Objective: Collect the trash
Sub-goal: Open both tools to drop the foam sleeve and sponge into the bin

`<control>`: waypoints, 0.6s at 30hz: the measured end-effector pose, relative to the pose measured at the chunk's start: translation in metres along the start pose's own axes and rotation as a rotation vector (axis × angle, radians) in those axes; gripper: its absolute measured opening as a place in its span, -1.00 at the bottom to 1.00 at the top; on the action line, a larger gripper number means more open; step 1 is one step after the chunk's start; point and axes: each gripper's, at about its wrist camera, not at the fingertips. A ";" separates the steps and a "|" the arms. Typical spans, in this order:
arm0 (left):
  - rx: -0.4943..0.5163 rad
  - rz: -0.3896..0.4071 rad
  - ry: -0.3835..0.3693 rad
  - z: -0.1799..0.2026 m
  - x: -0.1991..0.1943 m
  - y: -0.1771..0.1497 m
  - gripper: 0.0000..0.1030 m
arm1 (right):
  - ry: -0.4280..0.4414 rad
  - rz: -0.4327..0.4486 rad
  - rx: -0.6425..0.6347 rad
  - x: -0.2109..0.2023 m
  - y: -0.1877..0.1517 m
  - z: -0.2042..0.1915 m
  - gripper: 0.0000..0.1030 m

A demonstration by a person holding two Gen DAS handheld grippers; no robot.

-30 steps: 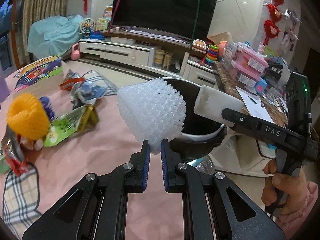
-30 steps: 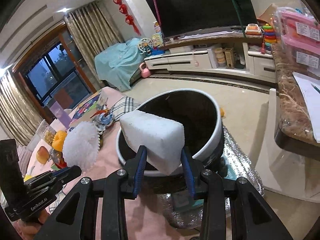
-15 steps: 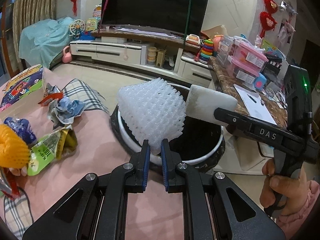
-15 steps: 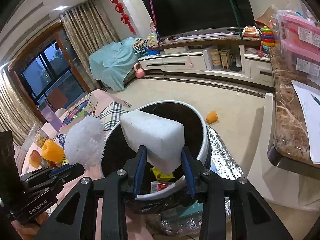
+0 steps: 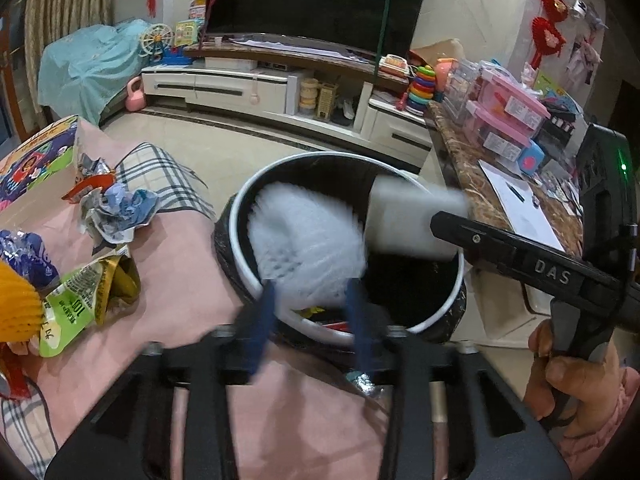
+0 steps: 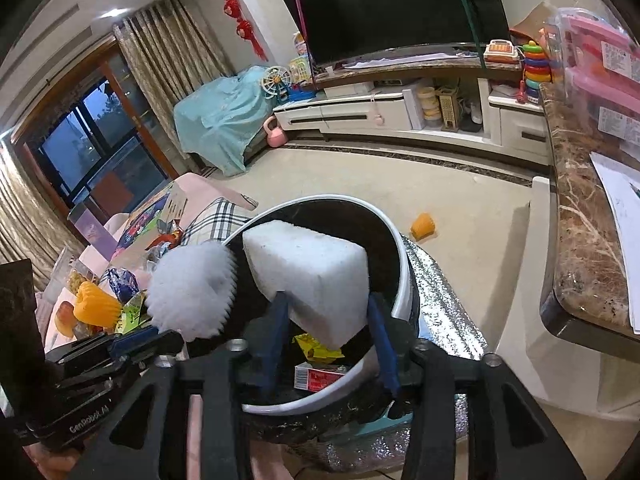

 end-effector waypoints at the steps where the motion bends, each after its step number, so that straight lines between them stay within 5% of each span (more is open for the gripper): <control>1: -0.001 0.008 0.002 -0.001 -0.001 0.000 -0.04 | 0.003 0.000 0.003 0.001 0.001 0.000 0.10; 18: -0.128 0.017 0.078 -0.051 -0.041 -0.053 0.07 | 0.072 0.022 0.011 -0.013 -0.022 -0.032 0.49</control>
Point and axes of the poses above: each gripper's, at about its wrist camera, not at the fingertips, and x roughly the way its jaws point, z to its right, y to its top, and after that the axes turned 2 degrees about z, right-handed
